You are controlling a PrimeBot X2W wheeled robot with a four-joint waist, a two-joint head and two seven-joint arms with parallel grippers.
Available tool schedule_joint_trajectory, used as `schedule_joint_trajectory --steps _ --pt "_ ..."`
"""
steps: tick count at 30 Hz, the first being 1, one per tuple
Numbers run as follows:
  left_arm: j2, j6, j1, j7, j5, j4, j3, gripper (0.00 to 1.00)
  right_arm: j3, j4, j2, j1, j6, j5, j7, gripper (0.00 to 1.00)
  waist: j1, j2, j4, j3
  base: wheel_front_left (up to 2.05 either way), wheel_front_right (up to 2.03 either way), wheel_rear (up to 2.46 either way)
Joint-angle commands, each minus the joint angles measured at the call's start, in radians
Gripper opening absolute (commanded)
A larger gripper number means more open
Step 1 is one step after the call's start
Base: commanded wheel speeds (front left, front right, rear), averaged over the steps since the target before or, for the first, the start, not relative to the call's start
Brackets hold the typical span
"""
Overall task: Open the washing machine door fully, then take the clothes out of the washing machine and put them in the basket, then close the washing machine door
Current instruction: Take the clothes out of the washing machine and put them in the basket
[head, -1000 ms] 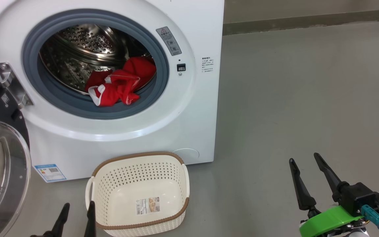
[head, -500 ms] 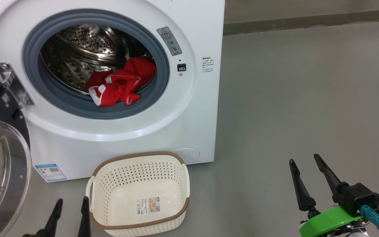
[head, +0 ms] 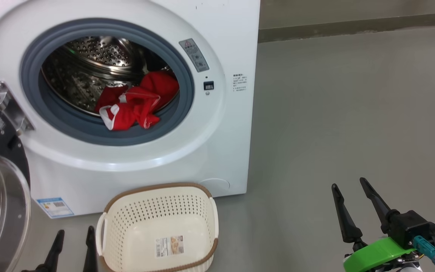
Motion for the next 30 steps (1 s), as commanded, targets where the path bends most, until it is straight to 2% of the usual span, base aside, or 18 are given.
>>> schedule_joint_trajectory --steps 1,14,30 --pt "0.005 -0.003 -0.031 -0.012 -0.001 -0.030 0.042 1.00 0.022 -0.021 -0.004 -0.022 0.007 0.008 -0.006 1.00 0.0000 0.0000 0.001 0.000 1.99 -1.99 0.00" --pt "-0.006 -0.039 -0.027 -0.012 -0.021 -0.033 0.051 1.00 0.027 -0.015 -0.005 -0.021 0.007 0.012 -0.006 1.00 0.0000 0.0000 0.009 -0.002 1.57 -1.57 0.00" --pt "-0.014 -0.035 -0.022 -0.012 -0.003 -0.045 0.062 1.00 0.028 -0.016 -0.006 -0.024 0.007 0.013 -0.006 1.00 0.0000 0.0000 0.009 0.008 0.13 -0.13 0.00"
